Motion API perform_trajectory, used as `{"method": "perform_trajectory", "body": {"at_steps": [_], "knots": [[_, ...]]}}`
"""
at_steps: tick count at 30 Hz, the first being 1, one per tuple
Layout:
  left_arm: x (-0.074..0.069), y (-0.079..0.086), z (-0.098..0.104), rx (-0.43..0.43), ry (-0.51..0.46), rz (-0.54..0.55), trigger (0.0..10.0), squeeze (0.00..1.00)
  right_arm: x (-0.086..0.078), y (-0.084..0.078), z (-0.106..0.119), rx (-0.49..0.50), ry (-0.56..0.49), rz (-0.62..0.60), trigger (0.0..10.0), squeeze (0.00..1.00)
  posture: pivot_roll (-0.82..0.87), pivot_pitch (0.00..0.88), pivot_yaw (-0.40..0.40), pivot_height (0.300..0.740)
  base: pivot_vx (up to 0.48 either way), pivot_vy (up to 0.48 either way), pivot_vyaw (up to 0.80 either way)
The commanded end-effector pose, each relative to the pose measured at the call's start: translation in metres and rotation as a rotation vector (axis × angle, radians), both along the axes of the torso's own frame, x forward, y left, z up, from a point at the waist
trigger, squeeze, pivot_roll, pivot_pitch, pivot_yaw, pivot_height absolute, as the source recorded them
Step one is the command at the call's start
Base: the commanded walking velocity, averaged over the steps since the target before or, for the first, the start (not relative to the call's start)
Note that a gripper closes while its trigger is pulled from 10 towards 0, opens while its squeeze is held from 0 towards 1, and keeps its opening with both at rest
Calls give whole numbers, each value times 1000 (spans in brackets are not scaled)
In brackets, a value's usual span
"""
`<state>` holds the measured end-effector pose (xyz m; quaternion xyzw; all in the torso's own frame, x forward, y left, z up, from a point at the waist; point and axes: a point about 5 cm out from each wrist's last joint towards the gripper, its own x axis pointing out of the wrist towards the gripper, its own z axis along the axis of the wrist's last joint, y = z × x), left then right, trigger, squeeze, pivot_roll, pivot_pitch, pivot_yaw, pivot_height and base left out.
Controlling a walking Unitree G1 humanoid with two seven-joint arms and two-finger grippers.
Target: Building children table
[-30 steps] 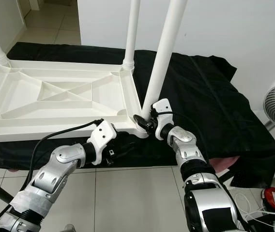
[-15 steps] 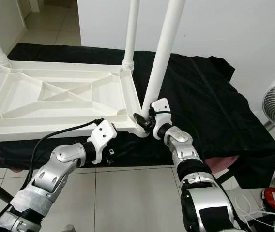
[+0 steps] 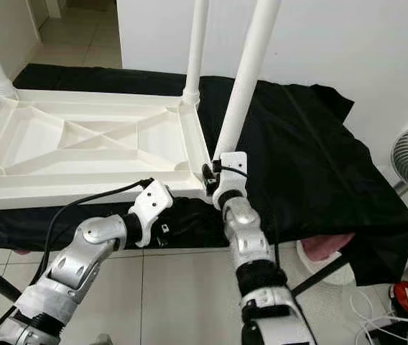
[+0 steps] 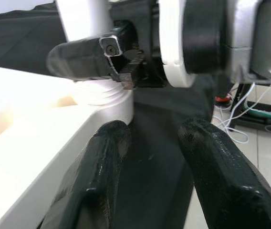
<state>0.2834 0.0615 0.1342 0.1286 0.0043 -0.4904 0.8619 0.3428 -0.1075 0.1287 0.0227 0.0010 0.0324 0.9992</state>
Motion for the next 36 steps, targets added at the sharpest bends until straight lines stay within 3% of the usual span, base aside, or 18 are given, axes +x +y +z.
{"method": "perform_trajectory", "body": {"at_steps": [1, 4, 11, 12, 14, 15, 22, 23, 24, 25, 31, 36], "knots": [[2, -1, 1, 1, -14, 47, 10000, 0, -4, -15, -7, -12, 35, -140, 10000, 0, 57, 0, -116, 740, 0, 0, 0], [3, -2, 2, 0, -16, 45, 10000, 0, -8, -10, -3, 0, 16, -198, 10000, 0, 58, 0, -112, 740, 0, 0, 0], [3, -3, 2, 2, -18, 36, 10000, 0, -7, -8, 7, -3, -24, -179, 10000, 0, 55, 0, -113, 740, 0, 0, 0], [3, -4, 3, 2, -19, 34, 10000, 0, -6, -8, 8, 1, -32, -168, 10000, 592, 56, 0, -113, 740, 0, 0, 0], [3, -4, 3, 2, -19, 34, 10000, 0, -6, -8, 8, 1, -32, -168, 10000, 592, 56, 0, -113, 740, 0, 0, 0], [3, -4, 3, 3, -23, 34, 10000, 0, -6, -8, 11, 12, -36, -128, 10000, 1000, 59, 0, -116, 740, 0, 0, 0], [2, -4, 3, 0, -21, 35, 10000, 0, -3, -13, 13, 44, -47, 29, 10000, 1000, 58, 0, -118, 740, 0, 0, 0], [2, -4, 3, 0, -21, 34, 10000, 0, -3, -15, 12, 34, -44, 64, 10000, 157, 58, 0, -118, 740, 0, 0, 0], [2, -4, 3, 0, -21, 34, 10000, 0, -3, -15, 12, 34, -44, 64, 10000, 157, 58, 0, -118, 740, 0, 0, 0], [2, -4, 3, -1, -21, 34, 10000, 0, -3, -16, 11, 25, -40, 104, 10000, 0, 58, 0, -118, 740, 0, 0, 0], [3, -5, 4, -1, -22, 31, 10000, 0, -1, -33, 1, -113, -34, 332, 10000, 0, 51, 0, -108, 740, 0, 0, 0], [3, -4, 4, -1, -22, 29, 10000, 0, 1, -36, 1, -164, -39, 402, 10000, 0, 50, 0, -104, 740, 0, 0, 0]]}}
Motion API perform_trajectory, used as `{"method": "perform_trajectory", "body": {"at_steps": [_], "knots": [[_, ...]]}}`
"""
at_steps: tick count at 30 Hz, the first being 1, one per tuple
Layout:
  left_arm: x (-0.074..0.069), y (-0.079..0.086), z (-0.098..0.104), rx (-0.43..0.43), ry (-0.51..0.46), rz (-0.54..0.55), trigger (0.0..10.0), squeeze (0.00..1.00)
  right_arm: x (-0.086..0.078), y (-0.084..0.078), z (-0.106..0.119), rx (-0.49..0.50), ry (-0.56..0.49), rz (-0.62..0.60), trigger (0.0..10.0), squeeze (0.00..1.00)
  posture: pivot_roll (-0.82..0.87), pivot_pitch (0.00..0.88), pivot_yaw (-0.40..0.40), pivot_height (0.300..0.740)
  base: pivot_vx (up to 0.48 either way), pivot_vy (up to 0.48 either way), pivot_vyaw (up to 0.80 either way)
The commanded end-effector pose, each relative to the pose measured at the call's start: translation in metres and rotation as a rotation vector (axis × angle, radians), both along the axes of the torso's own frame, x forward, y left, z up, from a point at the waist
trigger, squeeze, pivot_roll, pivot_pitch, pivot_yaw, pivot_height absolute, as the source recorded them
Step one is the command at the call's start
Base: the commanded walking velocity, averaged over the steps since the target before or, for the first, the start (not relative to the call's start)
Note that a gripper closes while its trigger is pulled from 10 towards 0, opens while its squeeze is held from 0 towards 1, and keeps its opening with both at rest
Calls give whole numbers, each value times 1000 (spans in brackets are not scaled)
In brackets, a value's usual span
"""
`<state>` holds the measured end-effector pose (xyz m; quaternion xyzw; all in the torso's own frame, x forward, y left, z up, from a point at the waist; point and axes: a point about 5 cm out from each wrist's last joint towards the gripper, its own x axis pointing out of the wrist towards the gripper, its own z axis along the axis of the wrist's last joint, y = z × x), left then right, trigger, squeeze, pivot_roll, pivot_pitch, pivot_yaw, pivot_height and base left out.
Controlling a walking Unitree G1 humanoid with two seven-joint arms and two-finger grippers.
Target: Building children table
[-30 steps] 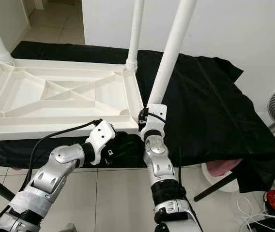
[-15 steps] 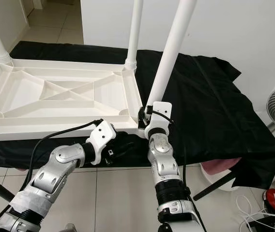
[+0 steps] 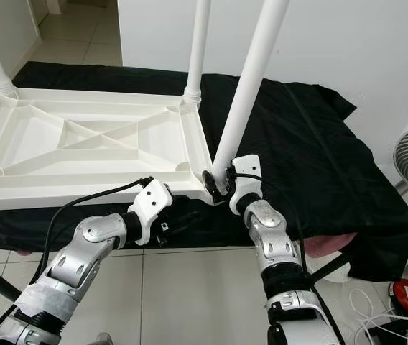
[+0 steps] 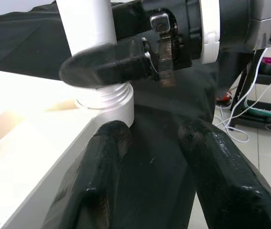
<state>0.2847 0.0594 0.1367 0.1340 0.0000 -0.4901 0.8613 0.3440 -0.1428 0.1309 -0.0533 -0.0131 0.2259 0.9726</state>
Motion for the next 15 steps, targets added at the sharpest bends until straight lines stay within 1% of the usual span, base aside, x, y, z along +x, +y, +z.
{"method": "perform_trajectory", "body": {"at_steps": [1, 3, 7, 9, 10, 11, 13, 14, 15], "knots": [[2, -2, 2, -6, -10, 30, 10000, 0, 1, -3, -1, -33, -1, 40, 10000, 0, 49, 0, -103, 740, 0, 0, 0], [3, -3, 3, -7, -10, 28, 10000, 0, 9, -7, 2, -50, 0, 75, 10000, 0, 46, 0, -99, 740, 0, 0, 0], [4, -3, 3, -5, -12, 25, 10000, 0, 12, -8, 4, -61, 1, 91, 10000, 0, 47, 0, -97, 740, 0, 0, 0], [4, -4, 4, -8, -12, 20, 10000, 0, 16, -5, 6, -81, 13, 148, 10000, 0, 47, 0, -95, 740, 0, 0, 0], [4, -4, 4, -8, -12, 20, 10000, 0, 16, -5, 6, -81, 13, 148, 10000, 0, 47, 0, -95, 740, 0, 0, 0], [4, -5, 4, -10, -12, 17, 10000, 0, 19, -2, 7, -114, 16, 199, 10000, 0, 48, 0, -96, 740, 0, 0, 0], [4, -5, 4, -10, -12, 17, 10000, 0, 20, 1, 7, -126, 16, 221, 10000, 0, 48, 0, -96, 740, 0, 0, 0], [4, -6, 5, -11, -13, 16, 10000, 0, 19, 5, 4, -144, 33, 249, 9725, 0, 48, 0, -97, 740, 0, 0, 0], [4, -6, 5, -11, -13, 16, 10000, 0, 19, 7, 2, -156, 45, 271, 9725, 0, 49, 0, -100, 740, 0, 0, 0]]}}
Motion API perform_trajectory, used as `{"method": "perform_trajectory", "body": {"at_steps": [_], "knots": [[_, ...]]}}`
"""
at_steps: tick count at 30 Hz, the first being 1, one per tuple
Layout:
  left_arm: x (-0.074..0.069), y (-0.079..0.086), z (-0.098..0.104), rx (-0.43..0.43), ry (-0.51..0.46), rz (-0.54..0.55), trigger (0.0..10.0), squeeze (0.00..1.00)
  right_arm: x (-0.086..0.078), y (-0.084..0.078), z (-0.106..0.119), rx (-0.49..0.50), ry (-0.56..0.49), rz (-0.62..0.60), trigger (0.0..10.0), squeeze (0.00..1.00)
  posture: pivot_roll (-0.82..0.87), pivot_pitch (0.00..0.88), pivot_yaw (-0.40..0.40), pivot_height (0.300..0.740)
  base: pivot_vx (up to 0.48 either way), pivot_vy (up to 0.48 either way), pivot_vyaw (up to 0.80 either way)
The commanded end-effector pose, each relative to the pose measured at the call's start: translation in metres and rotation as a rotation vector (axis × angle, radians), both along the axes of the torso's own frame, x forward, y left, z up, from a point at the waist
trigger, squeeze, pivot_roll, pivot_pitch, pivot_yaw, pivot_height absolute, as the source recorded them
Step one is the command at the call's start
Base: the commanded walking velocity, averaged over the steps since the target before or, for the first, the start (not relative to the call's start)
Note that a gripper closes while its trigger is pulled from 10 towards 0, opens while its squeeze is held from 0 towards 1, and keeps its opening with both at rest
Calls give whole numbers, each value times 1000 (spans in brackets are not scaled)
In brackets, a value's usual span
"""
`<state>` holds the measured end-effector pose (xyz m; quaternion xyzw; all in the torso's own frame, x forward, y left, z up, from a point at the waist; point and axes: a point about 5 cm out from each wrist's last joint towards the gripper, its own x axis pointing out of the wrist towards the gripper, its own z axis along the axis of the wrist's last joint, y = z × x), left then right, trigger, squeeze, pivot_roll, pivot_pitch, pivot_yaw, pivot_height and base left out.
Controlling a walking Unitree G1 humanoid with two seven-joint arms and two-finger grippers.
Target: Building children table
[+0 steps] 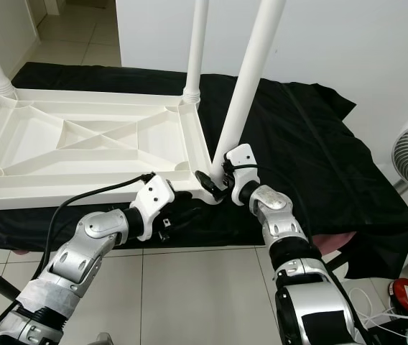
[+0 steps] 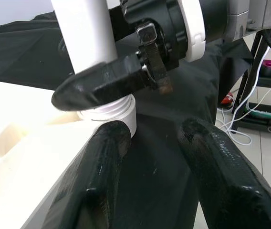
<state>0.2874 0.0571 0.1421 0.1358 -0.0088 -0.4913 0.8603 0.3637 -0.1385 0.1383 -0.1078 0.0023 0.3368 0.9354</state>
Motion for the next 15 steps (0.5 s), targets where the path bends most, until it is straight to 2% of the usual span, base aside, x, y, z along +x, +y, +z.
{"method": "perform_trajectory", "body": {"at_steps": [1, 3, 4, 5, 7, 15], "knots": [[1, -4, -1, -6, 3, 21, 10000, 0, -1, 3, -5, -39, 27, 40, 9725, 0, 49, 0, -100, 740, 0, 0, 0], [1, -4, -1, -8, 4, 21, 10000, 0, -1, 5, -8, -42, 37, 55, 9686, 0, 51, 0, -100, 740, 0, 0, 0], [1, -4, -1, -9, 4, 23, 10000, 0, -1, 6, -10, -45, 41, 65, 7686, 0, 54, 0, -104, 740, 0, 0, 0], [1, -4, -1, -9, 4, 23, 10000, 0, -1, 6, -10, -45, 41, 65, 7686, 0, 54, 0, -104, 740, 0, 0, 0], [1, -4, -1, -11, 4, 27, 10000, 0, -3, 8, -16, -47, 54, 74, 0, 0, 59, 0, -108, 740, 0, 0, 0], [0, -4, -1, -13, 6, 29, 10000, 0, -4, 6, -18, -23, 52, 88, 0, 0, 54, 0, -105, 740, 0, 0, 0]]}}
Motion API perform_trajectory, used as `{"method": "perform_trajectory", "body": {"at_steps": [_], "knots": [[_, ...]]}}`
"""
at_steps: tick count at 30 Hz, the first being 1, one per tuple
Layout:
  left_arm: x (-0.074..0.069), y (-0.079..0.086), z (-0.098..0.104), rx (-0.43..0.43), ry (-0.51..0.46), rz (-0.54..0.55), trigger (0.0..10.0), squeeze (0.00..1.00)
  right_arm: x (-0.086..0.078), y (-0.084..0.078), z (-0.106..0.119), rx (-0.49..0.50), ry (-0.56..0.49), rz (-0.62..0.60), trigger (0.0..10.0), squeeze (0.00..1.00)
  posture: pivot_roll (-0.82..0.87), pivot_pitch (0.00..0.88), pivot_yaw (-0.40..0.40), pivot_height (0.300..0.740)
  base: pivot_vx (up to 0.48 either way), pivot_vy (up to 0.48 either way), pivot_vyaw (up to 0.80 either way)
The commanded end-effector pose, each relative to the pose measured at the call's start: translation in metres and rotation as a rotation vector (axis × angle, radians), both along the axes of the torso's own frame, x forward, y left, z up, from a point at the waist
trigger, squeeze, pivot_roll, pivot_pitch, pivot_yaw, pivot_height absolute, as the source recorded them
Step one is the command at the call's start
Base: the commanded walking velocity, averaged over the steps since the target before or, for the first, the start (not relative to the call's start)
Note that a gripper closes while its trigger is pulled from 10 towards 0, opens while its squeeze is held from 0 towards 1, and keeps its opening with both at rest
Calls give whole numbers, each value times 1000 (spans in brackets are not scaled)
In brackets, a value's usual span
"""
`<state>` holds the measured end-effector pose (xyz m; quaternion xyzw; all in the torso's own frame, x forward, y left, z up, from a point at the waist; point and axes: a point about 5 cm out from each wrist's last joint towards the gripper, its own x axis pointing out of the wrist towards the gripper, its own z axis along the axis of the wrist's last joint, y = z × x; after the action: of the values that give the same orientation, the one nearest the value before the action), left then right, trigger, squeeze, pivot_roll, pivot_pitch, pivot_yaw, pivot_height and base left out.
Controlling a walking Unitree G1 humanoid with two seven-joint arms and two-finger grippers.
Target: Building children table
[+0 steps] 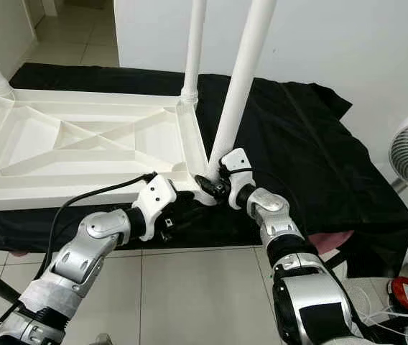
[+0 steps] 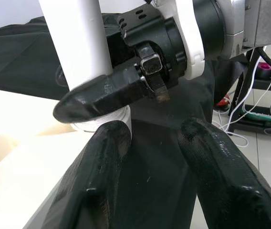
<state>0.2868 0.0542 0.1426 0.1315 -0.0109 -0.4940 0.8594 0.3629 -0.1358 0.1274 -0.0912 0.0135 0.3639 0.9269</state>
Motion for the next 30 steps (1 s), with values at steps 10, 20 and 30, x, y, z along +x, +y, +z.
{"method": "perform_trajectory", "body": {"at_steps": [10, 20, 30], "knots": [[0, -2, -2, -4, 8, 26, 10000, 0, 2, -11, -4, 50, 8, -141, 10000, 0, 43, 1, -101, 740, 0, 0, 0], [-2, -4, -4, -4, 13, 22, 10000, 0, 5, -14, -4, 125, 8, -414, 10000, 0, 48, 2, -110, 740, 0, 0, 0], [-5, -3, -6, -3, 22, 21, 10000, 0, -12, 14, -16, 233, 12, -706, 10000, 0, 51, 0, -108, 740, 0, 0, 0]]}}
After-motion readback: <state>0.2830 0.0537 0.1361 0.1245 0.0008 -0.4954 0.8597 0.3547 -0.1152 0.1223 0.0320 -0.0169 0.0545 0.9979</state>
